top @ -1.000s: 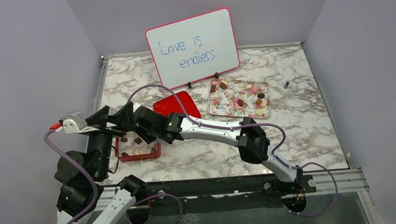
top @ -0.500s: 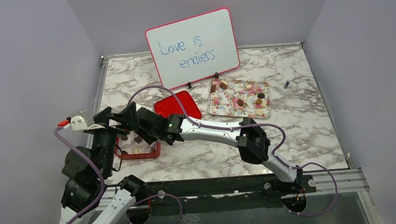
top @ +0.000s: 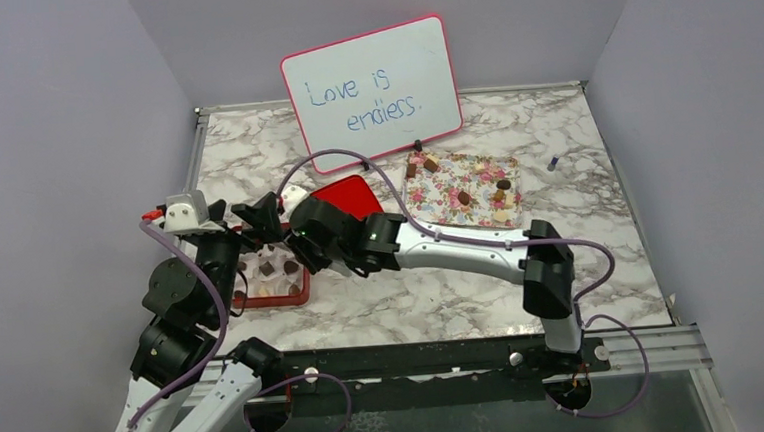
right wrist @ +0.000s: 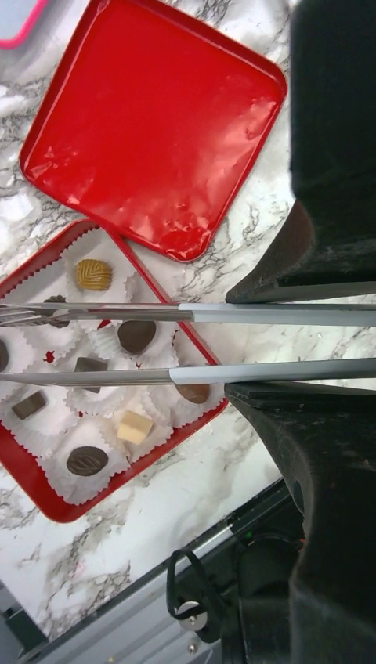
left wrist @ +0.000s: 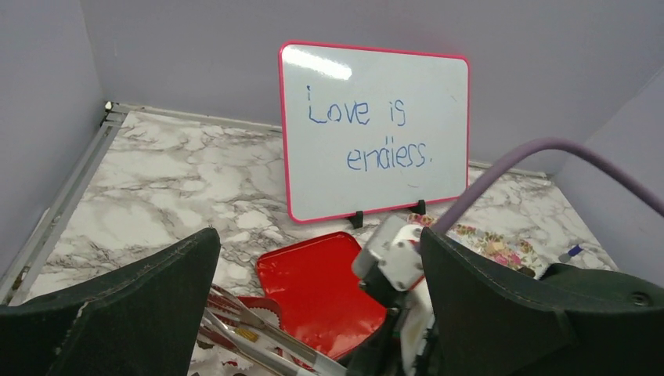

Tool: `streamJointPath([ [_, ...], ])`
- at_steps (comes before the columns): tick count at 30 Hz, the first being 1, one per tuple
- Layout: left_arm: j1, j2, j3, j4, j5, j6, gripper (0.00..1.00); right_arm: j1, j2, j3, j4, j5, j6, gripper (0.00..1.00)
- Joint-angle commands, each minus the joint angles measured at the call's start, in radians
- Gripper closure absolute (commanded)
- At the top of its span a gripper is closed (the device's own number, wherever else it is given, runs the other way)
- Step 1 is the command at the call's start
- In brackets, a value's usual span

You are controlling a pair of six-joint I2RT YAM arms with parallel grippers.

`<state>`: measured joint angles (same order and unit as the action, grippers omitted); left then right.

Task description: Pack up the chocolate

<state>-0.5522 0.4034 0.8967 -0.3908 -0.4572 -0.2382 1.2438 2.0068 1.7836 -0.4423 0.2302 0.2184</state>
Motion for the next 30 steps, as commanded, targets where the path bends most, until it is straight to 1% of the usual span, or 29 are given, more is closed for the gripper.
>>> streamJointPath([
  [1, -0.006, 0.026, 0.005, 0.015, 0.032, 0.006, 0.01, 0.003, -0.142, -0.109, 0.081, 0.059, 0.041, 0.6],
  [5, -0.006, 0.042, -0.019, 0.017, 0.03, -0.004, 0.01, 0.003, -0.246, -0.23, 0.063, 0.143, 0.057, 0.6],
  [8, -0.006, 0.056, -0.039, 0.021, 0.019, 0.001, 0.01, 0.003, -0.318, -0.318, 0.017, 0.217, 0.08, 0.6],
  [11, -0.006, 0.065, -0.059, 0.026, 0.001, 0.02, 0.01, 0.003, -0.38, -0.396, -0.076, 0.272, 0.142, 0.6],
  [14, -0.006, 0.071, -0.081, 0.035, -0.008, 0.03, 0.01, 0.003, -0.429, -0.46, -0.184, 0.29, 0.228, 0.6],
  [17, -0.006, 0.079, -0.112, 0.054, -0.011, 0.038, 0.01, 0.003, -0.474, -0.523, -0.281, 0.294, 0.307, 0.6],
  [20, -0.006, 0.091, -0.134, 0.071, -0.004, 0.037, 0.01, 0.003, -0.513, -0.58, -0.336, 0.279, 0.336, 0.6],
  [23, -0.006, 0.104, -0.137, 0.082, 0.004, 0.041, 0.01, 0.003, -0.557, -0.647, -0.324, 0.214, 0.298, 0.59],
  [26, -0.006, 0.109, -0.129, 0.082, 0.003, 0.052, 0.01, 0.003, -0.578, -0.677, -0.323, 0.154, 0.259, 0.59],
  [30, -0.006, 0.09, -0.134, 0.081, 0.0, 0.055, 0.01, 0.003, -0.572, -0.686, -0.349, 0.135, 0.221, 0.57],
])
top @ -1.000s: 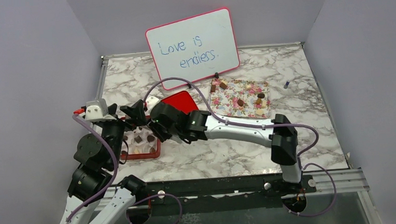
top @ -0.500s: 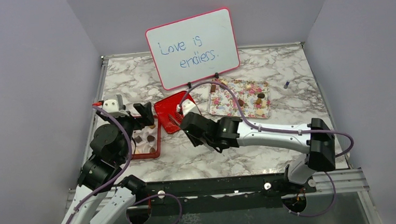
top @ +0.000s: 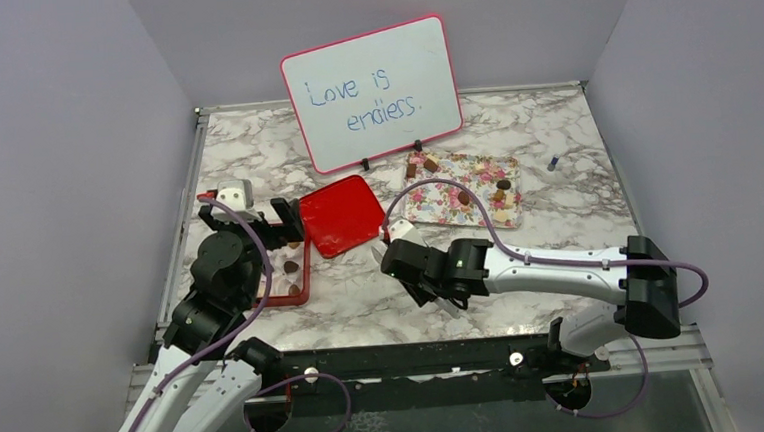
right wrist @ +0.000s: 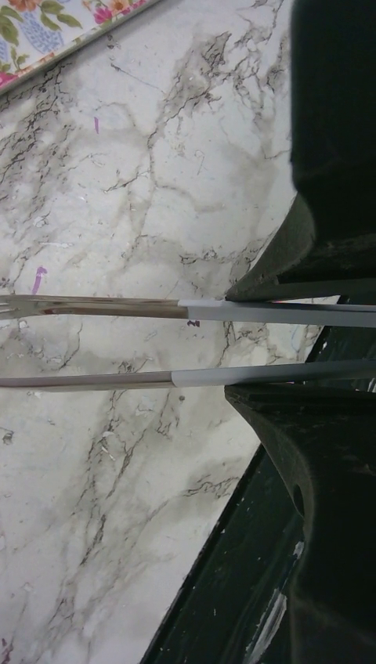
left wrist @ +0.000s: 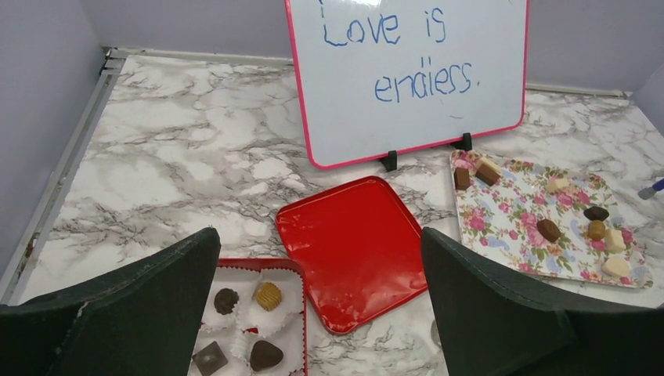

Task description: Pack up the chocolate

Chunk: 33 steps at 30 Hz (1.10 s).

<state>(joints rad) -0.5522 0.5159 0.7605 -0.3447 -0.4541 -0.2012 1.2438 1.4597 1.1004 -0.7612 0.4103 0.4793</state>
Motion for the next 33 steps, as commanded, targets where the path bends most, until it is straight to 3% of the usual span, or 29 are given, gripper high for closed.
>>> streamJointPath([
  [1, -0.006, -0.031, 0.002, 0.036, -0.001, 0.017, 0.01, 0.003, -0.021, -0.007, -0.03, -0.051, -0.052, 0.57],
  [8, -0.006, -0.069, 0.019, 0.026, 0.014, 0.001, 0.01, 0.004, 0.037, -0.031, -0.002, -0.121, -0.14, 0.53],
  [15, -0.006, -0.071, 0.041, 0.016, 0.03, -0.009, 0.01, 0.002, 0.14, 0.004, 0.021, -0.049, -0.277, 0.51],
  [23, -0.006, -0.084, 0.093, -0.008, 0.023, 0.016, 0.01, -0.017, 0.111, -0.002, 0.079, -0.218, -0.561, 0.47],
  [33, -0.006, -0.071, 0.099, -0.022, 0.047, 0.033, 0.01, -0.128, 0.1, -0.035, -0.003, -0.311, -0.684, 0.45],
])
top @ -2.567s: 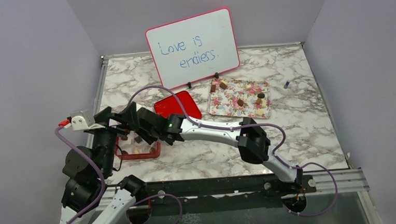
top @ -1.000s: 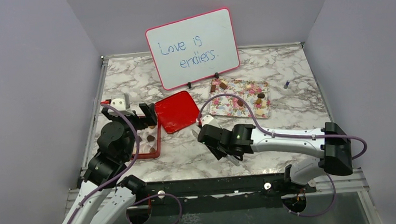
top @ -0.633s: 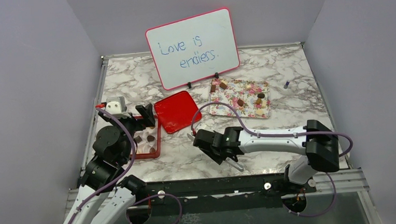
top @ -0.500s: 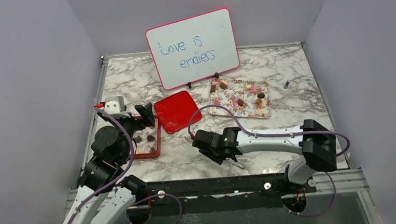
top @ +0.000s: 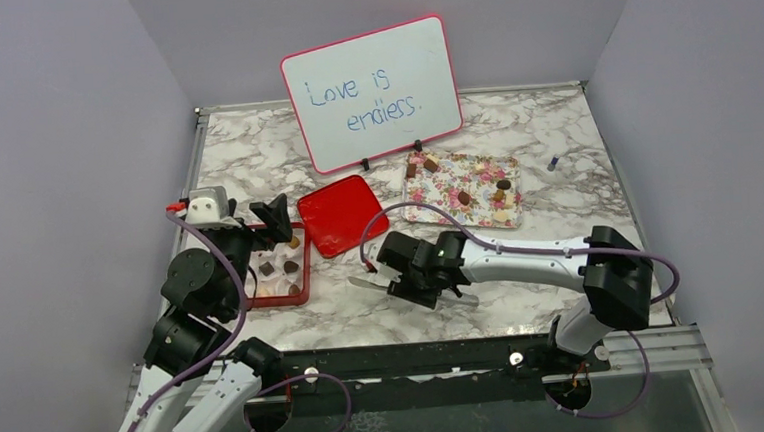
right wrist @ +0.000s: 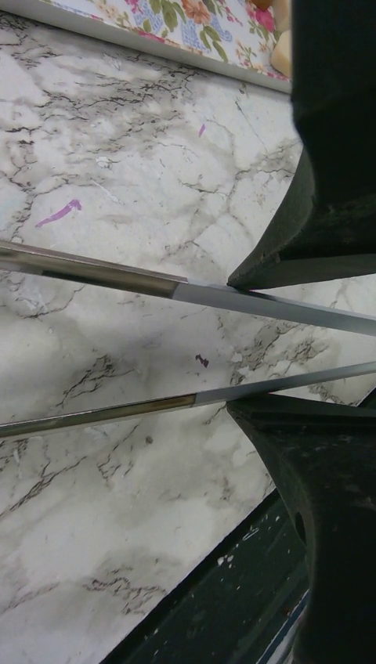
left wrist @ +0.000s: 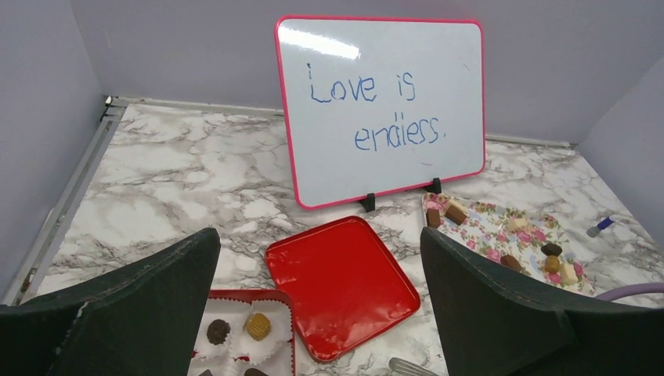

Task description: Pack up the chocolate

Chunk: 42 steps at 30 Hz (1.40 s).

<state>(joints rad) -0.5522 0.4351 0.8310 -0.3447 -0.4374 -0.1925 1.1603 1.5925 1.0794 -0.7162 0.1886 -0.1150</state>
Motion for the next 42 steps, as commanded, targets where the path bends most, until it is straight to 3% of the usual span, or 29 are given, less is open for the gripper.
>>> streamJointPath([
  [1, -0.006, 0.018, 0.028, -0.022, 0.038, 0.021, 0.01, -0.05, -0.046, -0.024, -0.054, -0.098, -0.118, 0.44],
  [4, -0.005, 0.045, 0.021, -0.02, 0.069, 0.006, 0.01, -0.055, -0.071, -0.073, -0.066, -0.077, -0.186, 0.43],
  [17, -0.006, 0.192, -0.002, -0.025, 0.126, -0.039, 0.01, -0.094, -0.113, -0.06, -0.111, -0.028, -0.215, 0.39],
  [21, -0.006, 0.208, -0.008, -0.039, 0.107, -0.043, 0.01, -0.094, -0.155, -0.049, 0.021, 0.1, -0.2, 0.43],
  [28, -0.006, 0.125, -0.032, -0.005, 0.042, -0.02, 0.01, -0.094, -0.168, -0.032, 0.384, 0.143, -0.195, 0.53],
  [32, -0.006, 0.079, -0.045, 0.008, -0.007, -0.005, 0.01, -0.096, -0.048, 0.091, 0.411, 0.132, -0.122, 0.54],
  [39, -0.006, 0.027, -0.069, 0.013, -0.051, 0.0, 0.01, -0.1, 0.234, 0.355, 0.354, 0.301, 0.111, 0.56],
  [42, -0.006, 0.007, -0.078, 0.013, -0.069, 0.007, 0.01, -0.128, 0.289, 0.387, 0.393, 0.214, 0.107, 0.59],
])
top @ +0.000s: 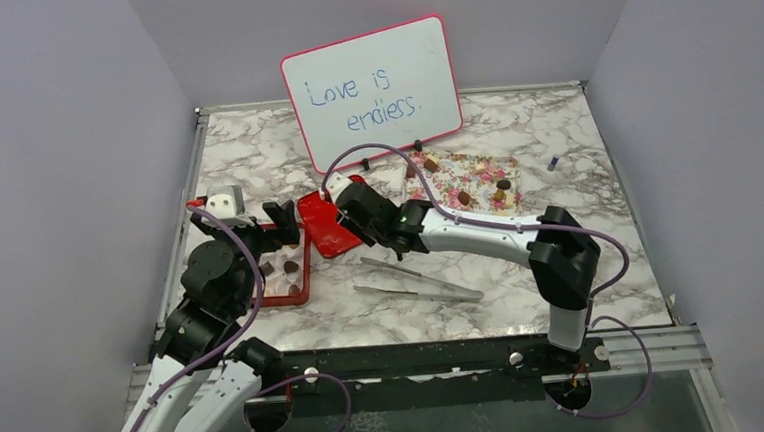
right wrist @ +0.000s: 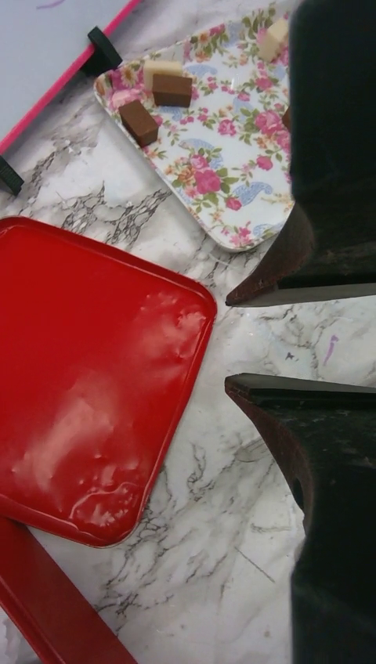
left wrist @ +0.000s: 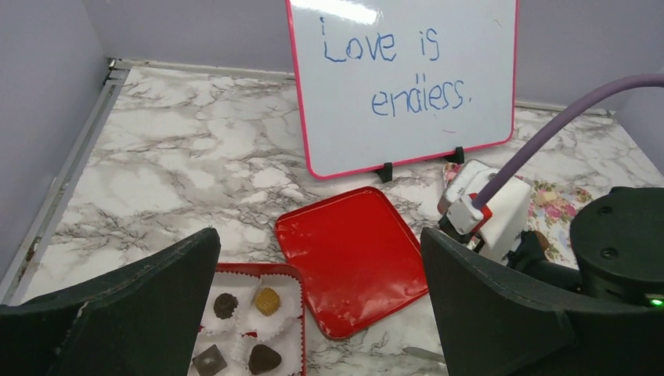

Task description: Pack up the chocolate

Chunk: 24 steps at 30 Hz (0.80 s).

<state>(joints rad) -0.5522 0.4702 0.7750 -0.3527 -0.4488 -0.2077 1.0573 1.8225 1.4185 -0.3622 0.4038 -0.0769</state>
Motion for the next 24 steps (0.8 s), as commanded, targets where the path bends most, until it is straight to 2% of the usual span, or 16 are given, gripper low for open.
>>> streamJointPath([
  [1, -0.006, -0.036, -0.026, 0.022, -0.067, 0.024, 0.01, -0.029, 0.063, 0.034, 0.075, -0.047, 0.009, 0.6],
  [4, -0.006, -0.061, -0.038, 0.027, -0.086, 0.027, 0.01, -0.033, 0.046, -0.076, 0.22, -0.216, -0.183, 0.6],
  [6, -0.006, -0.076, -0.046, 0.033, -0.092, 0.032, 0.01, -0.039, 0.038, -0.114, 0.273, -0.27, -0.252, 0.59],
  [12, -0.006, -0.135, -0.067, 0.058, -0.108, 0.037, 0.01, -0.062, 0.059, -0.1, 0.259, -0.527, -0.452, 0.56],
  [16, -0.006, -0.17, -0.076, 0.063, -0.128, 0.038, 0.01, -0.079, 0.104, -0.081, 0.267, -0.686, -0.527, 0.57],
  [24, -0.006, -0.215, -0.084, 0.074, -0.136, 0.033, 0.01, -0.085, 0.224, 0.031, 0.213, -0.78, -0.622, 0.59],
])
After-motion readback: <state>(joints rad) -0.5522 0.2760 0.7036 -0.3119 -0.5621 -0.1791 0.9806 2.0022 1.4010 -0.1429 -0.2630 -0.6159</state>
